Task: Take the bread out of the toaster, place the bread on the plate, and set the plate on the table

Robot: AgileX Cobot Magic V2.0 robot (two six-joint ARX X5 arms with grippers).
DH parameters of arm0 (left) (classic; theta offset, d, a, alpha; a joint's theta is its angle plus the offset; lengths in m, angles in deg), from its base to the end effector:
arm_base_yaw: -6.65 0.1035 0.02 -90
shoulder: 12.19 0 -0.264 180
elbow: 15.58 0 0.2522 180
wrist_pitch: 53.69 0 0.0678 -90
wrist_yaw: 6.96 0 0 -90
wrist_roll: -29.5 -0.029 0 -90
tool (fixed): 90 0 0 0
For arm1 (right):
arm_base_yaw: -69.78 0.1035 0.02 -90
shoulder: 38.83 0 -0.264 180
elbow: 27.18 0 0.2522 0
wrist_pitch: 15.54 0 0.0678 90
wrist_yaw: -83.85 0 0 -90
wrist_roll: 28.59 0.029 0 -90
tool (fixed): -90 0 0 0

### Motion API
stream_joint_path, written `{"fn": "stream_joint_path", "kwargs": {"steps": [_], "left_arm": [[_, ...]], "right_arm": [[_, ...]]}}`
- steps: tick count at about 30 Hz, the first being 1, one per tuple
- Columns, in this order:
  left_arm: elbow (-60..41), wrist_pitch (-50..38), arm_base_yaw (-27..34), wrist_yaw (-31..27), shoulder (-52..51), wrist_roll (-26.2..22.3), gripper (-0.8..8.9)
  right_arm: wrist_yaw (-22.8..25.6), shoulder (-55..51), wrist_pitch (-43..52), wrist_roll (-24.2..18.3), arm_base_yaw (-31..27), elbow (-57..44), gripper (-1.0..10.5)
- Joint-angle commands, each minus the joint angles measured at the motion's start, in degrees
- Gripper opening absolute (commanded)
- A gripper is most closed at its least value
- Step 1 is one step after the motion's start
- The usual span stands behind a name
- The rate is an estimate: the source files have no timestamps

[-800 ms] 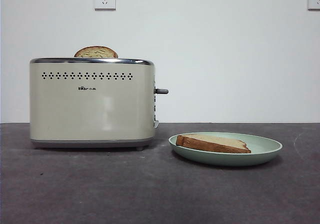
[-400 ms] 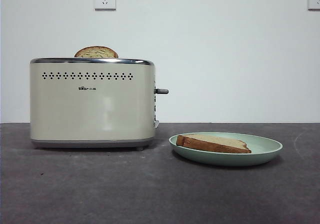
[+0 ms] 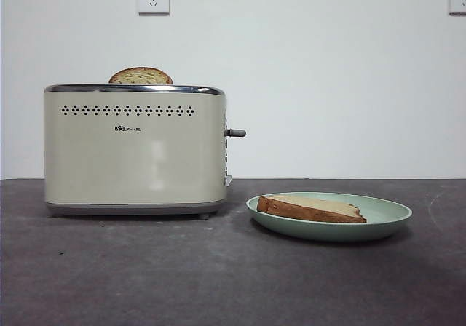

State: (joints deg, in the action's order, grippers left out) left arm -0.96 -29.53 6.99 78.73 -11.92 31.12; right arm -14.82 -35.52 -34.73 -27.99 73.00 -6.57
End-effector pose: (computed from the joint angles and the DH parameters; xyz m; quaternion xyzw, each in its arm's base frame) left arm 0.0956 0.0027 0.1508 -0.0111 0.0849 0.0416 0.9955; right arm 0.0933 0.0096 0.1906 0.0060 0.0170 0.1035 0.9945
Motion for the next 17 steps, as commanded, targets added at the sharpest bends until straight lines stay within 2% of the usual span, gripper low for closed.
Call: {"fn": "stream_joint_path", "kwargs": {"steps": [1,7,14,17], "left_arm": [[-0.70,-0.44,0.17,0.07,-0.15,0.52,-0.03],[-0.70,-0.44,0.17,0.04,-0.15,0.52,-0.03],[-0.70,-0.44,0.17,0.04,-0.15,0.52,-0.03],[-0.70,-0.44,0.17,0.02,-0.15,0.52,-0.03]], "right_arm": [[0.28,-1.60,0.92,2.10,-0.13,-2.78,0.0],[0.26,-3.23,0.92,4.09,-0.11,-6.47,0.0],[0.20,-3.23,-4.37,3.67,-0.13,-6.56,0.0],[0.02,-3.23,-4.11,5.14,-0.11,-6.56,0.0]]}}
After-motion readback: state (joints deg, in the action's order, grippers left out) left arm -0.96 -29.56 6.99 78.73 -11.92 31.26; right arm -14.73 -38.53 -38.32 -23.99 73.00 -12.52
